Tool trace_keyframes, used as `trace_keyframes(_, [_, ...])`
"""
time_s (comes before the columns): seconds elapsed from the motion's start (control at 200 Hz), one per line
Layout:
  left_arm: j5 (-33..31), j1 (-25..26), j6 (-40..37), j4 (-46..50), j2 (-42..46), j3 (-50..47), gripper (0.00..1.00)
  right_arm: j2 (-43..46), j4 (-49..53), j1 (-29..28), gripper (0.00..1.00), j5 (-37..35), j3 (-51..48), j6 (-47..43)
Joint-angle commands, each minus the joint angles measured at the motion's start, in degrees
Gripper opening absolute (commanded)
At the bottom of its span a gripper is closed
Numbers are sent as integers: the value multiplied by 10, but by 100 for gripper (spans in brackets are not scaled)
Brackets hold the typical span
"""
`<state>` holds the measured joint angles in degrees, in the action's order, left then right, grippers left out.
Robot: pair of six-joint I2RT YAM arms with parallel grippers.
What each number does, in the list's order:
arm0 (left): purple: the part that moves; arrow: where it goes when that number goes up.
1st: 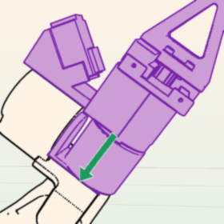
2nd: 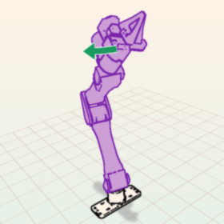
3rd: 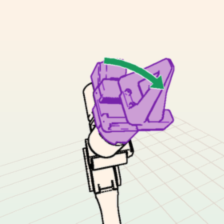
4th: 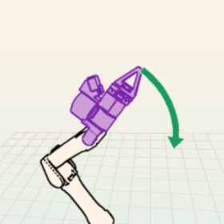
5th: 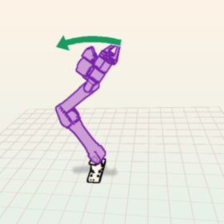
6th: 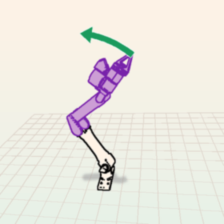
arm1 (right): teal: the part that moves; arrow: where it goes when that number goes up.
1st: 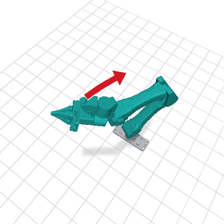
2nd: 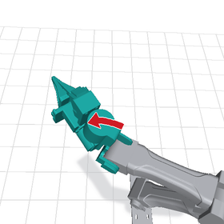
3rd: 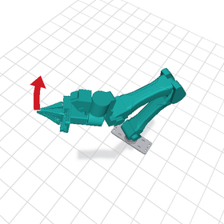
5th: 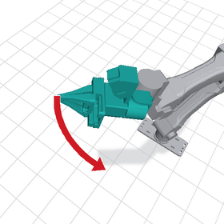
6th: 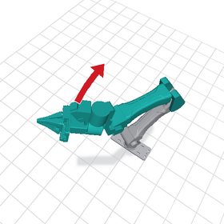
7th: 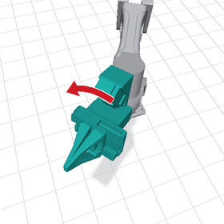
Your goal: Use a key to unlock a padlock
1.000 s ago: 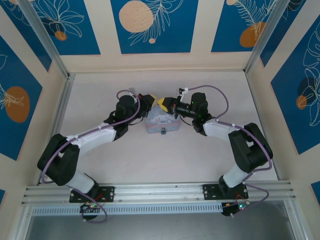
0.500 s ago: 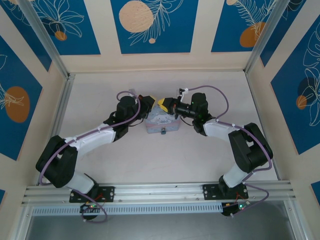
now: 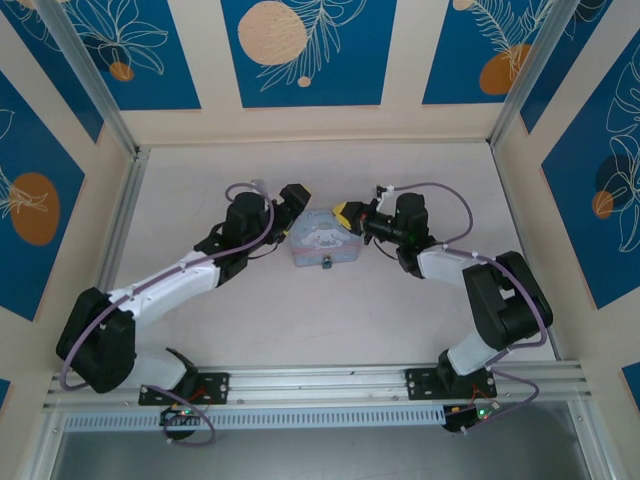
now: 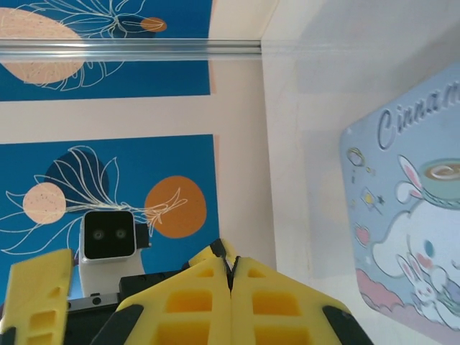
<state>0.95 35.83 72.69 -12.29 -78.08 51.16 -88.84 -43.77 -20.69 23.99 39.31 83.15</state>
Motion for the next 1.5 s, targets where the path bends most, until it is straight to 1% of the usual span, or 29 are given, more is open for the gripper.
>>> trace_keyframes(0.0, [16, -6, -105, 102, 14, 33, 100, 50, 38, 9, 0, 2, -17, -40])
trace_keyframes(0.09, [35, -6, -168, 153, 15, 43, 100, 86, 93, 16, 0, 1, -27, -71])
trace_keyframes(0.275, [44, 4, -288, 225, 25, 26, 100, 153, 224, 21, 0, -18, -29, -146])
trace_keyframes(0.345, [43, 14, -318, 243, 22, 21, 100, 169, 254, 24, 0, -25, -33, -165])
trace_keyframes(0.405, [47, 22, -327, 242, 14, 10, 100, 175, 267, 29, 0, -29, -35, -175])
trace_keyframes(0.55, [66, 49, -332, 179, -17, -23, 100, 168, 255, 39, 0, -27, -47, -173])
trace_keyframes(0.705, [71, 81, -334, 98, -57, -51, 100, 154, 245, 41, 0, -28, -51, -176])
trace_keyframes(0.94, [79, 97, -333, -6, -117, -82, 100, 137, 238, 44, 0, -37, -59, -183])
trace_keyframes(1.12, [92, 97, -350, -52, -165, -74, 100, 104, 217, 45, 0, -40, -59, -178])
trace_keyframes(1.31, [99, 97, -365, -70, -222, -43, 100, 69, 203, 45, 0, -36, -46, -174])
trace_keyframes(1.495, [75, 97, -382, -92, -246, -28, 100, 35, 196, 46, 0, -33, -29, -171])
